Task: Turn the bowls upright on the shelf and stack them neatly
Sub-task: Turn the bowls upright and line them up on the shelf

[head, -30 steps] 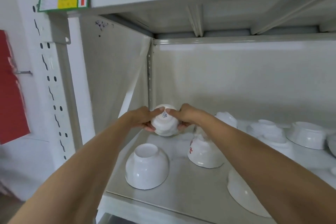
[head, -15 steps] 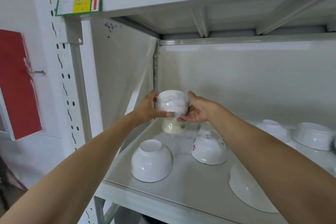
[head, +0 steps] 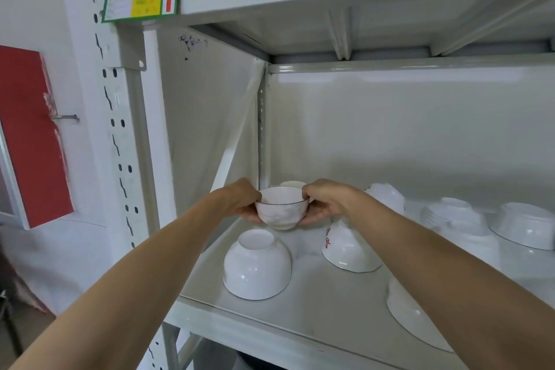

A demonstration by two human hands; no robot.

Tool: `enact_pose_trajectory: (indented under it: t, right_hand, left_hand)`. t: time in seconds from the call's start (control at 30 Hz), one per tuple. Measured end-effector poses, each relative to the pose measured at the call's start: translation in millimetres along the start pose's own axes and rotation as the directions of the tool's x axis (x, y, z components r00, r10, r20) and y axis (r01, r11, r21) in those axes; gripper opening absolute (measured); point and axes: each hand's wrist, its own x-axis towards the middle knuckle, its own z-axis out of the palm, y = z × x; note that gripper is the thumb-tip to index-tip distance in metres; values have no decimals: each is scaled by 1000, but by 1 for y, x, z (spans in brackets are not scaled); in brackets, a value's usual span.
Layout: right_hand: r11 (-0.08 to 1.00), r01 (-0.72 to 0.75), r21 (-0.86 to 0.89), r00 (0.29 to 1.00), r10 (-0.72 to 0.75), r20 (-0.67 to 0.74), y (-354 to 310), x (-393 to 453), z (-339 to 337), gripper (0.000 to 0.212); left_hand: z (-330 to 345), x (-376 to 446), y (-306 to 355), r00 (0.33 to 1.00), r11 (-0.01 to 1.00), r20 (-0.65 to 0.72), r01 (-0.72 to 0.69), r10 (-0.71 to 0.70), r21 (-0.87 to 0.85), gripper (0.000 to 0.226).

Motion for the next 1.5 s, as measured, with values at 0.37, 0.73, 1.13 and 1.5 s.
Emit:
enact_pose_trajectory:
  t: [0.37,0.73,1.13,1.5]
  right_hand:
    - [970,-36,-240,998,24,-52,10,29,15,27]
    - [912,-48,-406,951,-82,-297,-2,42,-4,10]
    - [947,-213,-242,938,129,-321,0,82,0,39]
    - [977,-169,-130,939,120,-323,8,98,-2,25]
  left_hand:
    - [-9,10,-10,992,986,120,16,-36,164,33]
    - [-15,44,2,998,973,45,40,-52,227,48]
    - [21,102,29,997,919,29,55,-71,390,57]
    - [27,123,21,996,901,-45,92,-81,424,53]
